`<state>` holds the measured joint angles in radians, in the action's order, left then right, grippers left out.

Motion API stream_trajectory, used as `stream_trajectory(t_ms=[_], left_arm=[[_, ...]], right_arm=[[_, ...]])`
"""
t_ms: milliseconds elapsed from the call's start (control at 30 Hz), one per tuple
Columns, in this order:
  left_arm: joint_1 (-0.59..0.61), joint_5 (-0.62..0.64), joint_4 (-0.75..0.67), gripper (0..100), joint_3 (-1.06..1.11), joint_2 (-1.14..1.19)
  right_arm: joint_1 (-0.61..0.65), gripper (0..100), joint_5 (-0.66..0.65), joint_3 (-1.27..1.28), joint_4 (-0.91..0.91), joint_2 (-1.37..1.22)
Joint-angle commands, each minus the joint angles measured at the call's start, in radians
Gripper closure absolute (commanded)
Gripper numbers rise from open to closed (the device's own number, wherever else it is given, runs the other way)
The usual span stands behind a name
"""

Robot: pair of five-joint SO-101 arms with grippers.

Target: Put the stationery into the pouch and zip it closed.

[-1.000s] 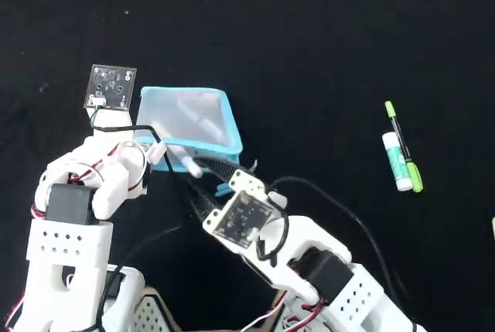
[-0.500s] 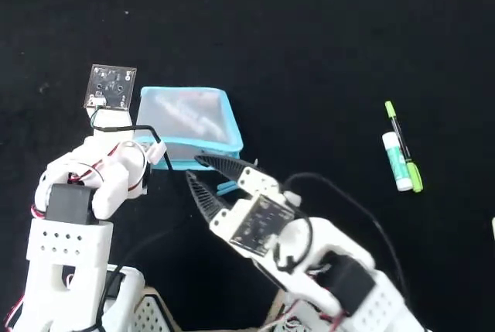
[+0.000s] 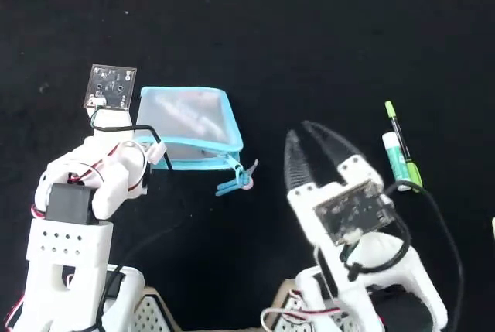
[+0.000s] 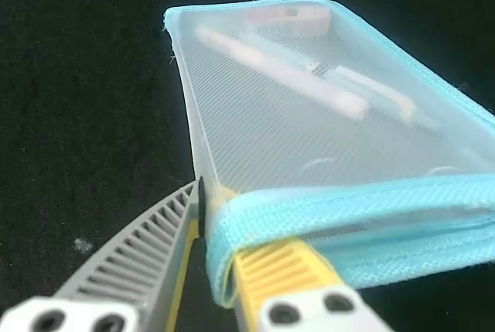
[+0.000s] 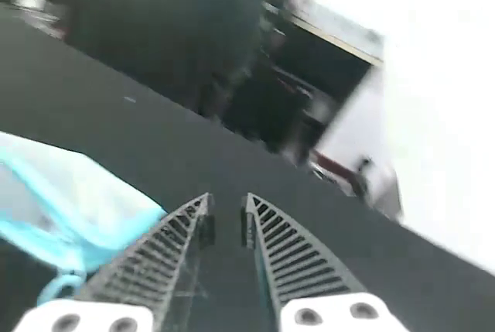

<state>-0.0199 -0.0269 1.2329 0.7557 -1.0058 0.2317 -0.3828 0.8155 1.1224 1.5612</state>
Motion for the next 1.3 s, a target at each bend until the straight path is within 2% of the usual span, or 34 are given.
stream_trajectory(t_ms=[0, 233, 333, 500, 633, 767, 933, 1100, 1267], left_arm=[[0.001, 0.008, -0.012, 97, -0.005, -0.011], [0.001, 0.008, -0.014, 97, -0.005, -0.011], [0.001, 0.008, -0.015, 97, -0.005, -0.011], [0.001, 0.008, -0.015, 97, -0.005, -0.011], [0.001, 0.008, -0.015, 97, -0.005, -0.011], [0.001, 0.006, -0.015, 97, -0.005, -0.011], [0.001, 0.006, -0.015, 97, -0.005, -0.011], [0.001, 0.006, -0.014, 97, -0.005, -0.011], [0.001, 0.006, -0.014, 97, -0.005, -0.011]], right_arm=[[-0.133, 93.9, -0.002, 0.131, -0.028, -0.016], [-0.381, 93.9, -0.002, 0.605, -0.404, -0.016], [-0.42, 93.9, 0.009, 0.685, -0.489, -0.016], [-0.419, 93.9, 0.129, 0.691, -0.489, -0.015], [-0.462, 93.9, 0.155, 0.679, -0.486, -0.015], [-0.554, 93.9, 0.184, 0.588, -0.382, -0.016], [-0.56, 93.9, 0.195, 0.522, -0.29, -0.031], [-0.563, 94.0, 0.196, 0.452, -0.295, -0.2], [-0.571, 93.9, 0.196, 0.326, -0.321, -0.519]])
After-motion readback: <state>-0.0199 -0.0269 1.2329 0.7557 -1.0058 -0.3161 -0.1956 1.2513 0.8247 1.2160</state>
